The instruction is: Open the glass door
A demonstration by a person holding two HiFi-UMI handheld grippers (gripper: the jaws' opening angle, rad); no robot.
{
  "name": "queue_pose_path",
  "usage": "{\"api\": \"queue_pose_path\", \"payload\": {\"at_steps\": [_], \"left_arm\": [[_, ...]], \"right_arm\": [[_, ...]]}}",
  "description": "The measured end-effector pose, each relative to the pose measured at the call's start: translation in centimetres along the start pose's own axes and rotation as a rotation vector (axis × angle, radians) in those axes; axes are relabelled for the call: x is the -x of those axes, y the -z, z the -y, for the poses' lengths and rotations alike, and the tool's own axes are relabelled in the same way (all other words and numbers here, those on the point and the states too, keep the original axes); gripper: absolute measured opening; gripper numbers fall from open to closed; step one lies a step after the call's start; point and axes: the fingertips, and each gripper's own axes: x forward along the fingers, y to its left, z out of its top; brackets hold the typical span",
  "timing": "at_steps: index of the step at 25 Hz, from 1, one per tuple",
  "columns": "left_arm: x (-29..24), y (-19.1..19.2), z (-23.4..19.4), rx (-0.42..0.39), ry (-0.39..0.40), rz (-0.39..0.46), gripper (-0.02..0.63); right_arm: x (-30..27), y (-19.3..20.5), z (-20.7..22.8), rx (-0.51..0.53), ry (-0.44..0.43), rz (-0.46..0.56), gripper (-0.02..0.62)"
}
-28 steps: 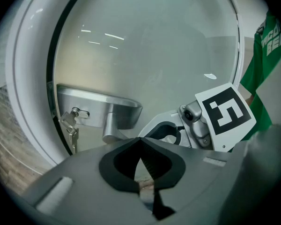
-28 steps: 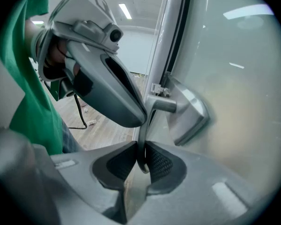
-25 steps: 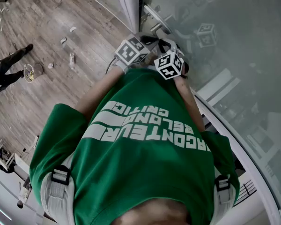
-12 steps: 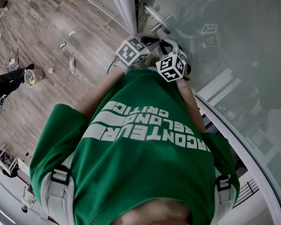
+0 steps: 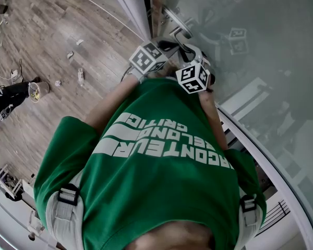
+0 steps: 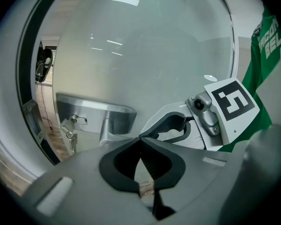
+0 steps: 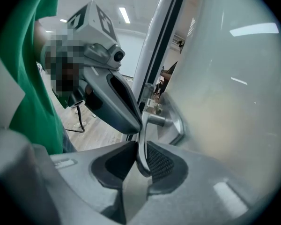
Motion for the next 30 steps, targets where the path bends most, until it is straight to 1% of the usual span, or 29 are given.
{"api": "queue_pose_path", "payload": {"at_steps": [12, 19, 25, 30], "left_arm": [[-2.1, -0.9, -1.6, 0.0, -0.004, 0.001, 0.014], [-2.9, -2.0, -3.0, 0.008, -0.009, 0.004, 0.014], [-4.8, -2.6, -3.7, 0.002, -0.012, 0.005, 0.014], [-5.8, -4.4, -3.7, -0.007, -0.027, 0.008, 0.014]], "right_arm": [[-1.0, 0.6, 2.1, -0.022, 0.011, 0.005, 0.069], [-1.7, 0.2, 3.8, -0.042, 0.02, -0.001, 0.071], [-1.5, 1.5, 5.5, -0.038, 0.061, -0.014, 0.071], [-0.5, 2.0, 7.5, -0.049, 0.112, -0.048, 0.071]]}}
